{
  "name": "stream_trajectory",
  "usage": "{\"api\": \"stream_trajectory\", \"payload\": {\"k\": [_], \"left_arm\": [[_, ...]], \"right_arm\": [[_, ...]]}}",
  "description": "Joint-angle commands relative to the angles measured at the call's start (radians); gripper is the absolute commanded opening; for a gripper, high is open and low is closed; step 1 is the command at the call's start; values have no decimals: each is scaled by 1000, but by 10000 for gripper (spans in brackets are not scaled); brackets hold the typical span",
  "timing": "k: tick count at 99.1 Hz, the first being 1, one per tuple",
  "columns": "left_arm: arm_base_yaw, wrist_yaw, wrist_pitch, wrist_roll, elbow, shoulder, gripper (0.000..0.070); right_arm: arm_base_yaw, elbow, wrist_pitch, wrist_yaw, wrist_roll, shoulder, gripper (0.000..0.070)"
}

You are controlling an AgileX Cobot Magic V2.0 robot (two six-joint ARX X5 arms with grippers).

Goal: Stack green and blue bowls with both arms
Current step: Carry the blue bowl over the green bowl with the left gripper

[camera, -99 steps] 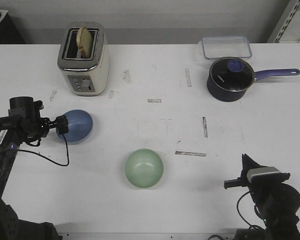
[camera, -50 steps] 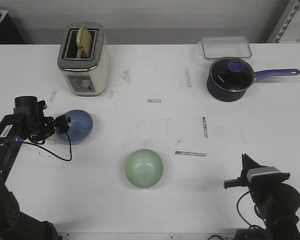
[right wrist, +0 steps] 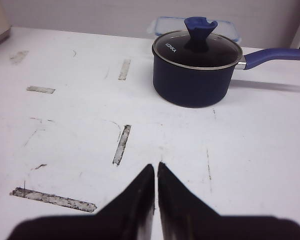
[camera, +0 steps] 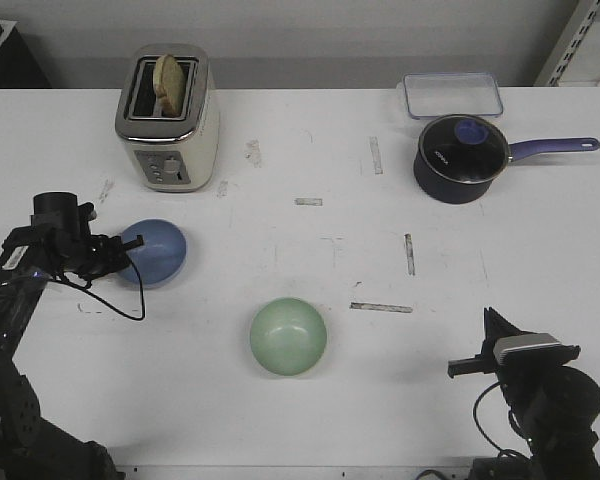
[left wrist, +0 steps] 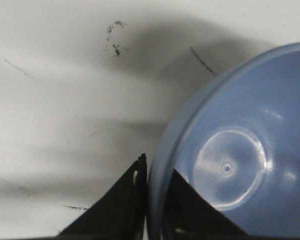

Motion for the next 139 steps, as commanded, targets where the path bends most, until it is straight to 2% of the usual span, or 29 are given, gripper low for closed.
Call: {"api": "stream_trajectory", "payload": {"k": [1, 22, 40, 73, 89, 102, 111, 139], "left_arm": [[0, 30, -8, -3, 43, -1, 1], [-35, 92, -32, -53, 122, -90, 1], [-138, 120, -80, -54, 144, -210, 1], [-496, 121, -243, -43, 143, -313, 1], [-671, 121, -246, -42, 143, -285, 1], [-771, 94, -239, 25, 143, -232, 1], [-818, 60, -240, 32, 143, -175, 1], [-836, 57, -208, 33, 143, -52, 1]], "right_arm": [[2, 1, 10, 0, -5, 6, 0], [2, 1, 9, 0, -4, 6, 0], [2, 1, 10, 0, -4, 6, 0], [2, 0, 10, 0, -4, 6, 0], [2, 0, 9, 0, -4, 6, 0], [2, 0, 9, 0, -4, 6, 0], [2, 0, 10, 0, -4, 6, 0], [2, 0, 9, 0, -4, 6, 0]]}}
